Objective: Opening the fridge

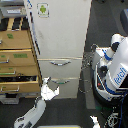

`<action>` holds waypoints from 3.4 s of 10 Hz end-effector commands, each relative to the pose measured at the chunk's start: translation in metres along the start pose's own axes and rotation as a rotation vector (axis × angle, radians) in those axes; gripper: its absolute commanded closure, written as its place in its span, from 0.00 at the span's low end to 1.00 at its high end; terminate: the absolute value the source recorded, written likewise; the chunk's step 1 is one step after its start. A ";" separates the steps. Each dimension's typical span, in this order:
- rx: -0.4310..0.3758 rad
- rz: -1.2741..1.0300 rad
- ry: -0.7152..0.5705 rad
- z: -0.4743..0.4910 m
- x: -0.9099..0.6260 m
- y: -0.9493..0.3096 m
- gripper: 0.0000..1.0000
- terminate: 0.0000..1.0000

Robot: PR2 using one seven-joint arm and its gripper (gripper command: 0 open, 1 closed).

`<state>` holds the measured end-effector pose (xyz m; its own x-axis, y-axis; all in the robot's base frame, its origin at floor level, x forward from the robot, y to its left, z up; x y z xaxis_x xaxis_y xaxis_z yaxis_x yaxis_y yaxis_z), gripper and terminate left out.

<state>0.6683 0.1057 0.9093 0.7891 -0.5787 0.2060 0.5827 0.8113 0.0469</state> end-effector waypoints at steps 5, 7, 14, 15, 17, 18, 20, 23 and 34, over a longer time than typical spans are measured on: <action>0.211 0.550 0.035 0.114 0.138 0.159 0.00 0.00; 0.259 0.545 0.029 0.158 0.162 0.189 0.00 0.00; 0.344 0.509 0.062 0.203 0.122 0.236 0.00 0.00; 0.342 0.519 0.069 0.201 0.121 0.243 0.00 0.00; 0.242 0.572 0.089 0.190 0.122 0.264 0.00 0.00; 0.108 0.605 0.084 0.181 0.126 0.277 0.00 0.00; 0.041 0.625 0.078 0.173 0.125 0.288 0.00 0.00; -0.060 0.652 0.071 0.153 0.130 0.300 0.00 0.00; -0.107 0.553 0.172 0.074 0.098 0.317 1.00 0.00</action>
<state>0.9185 0.3353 1.0588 0.9992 0.0230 0.0320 -0.0181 0.9889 -0.1473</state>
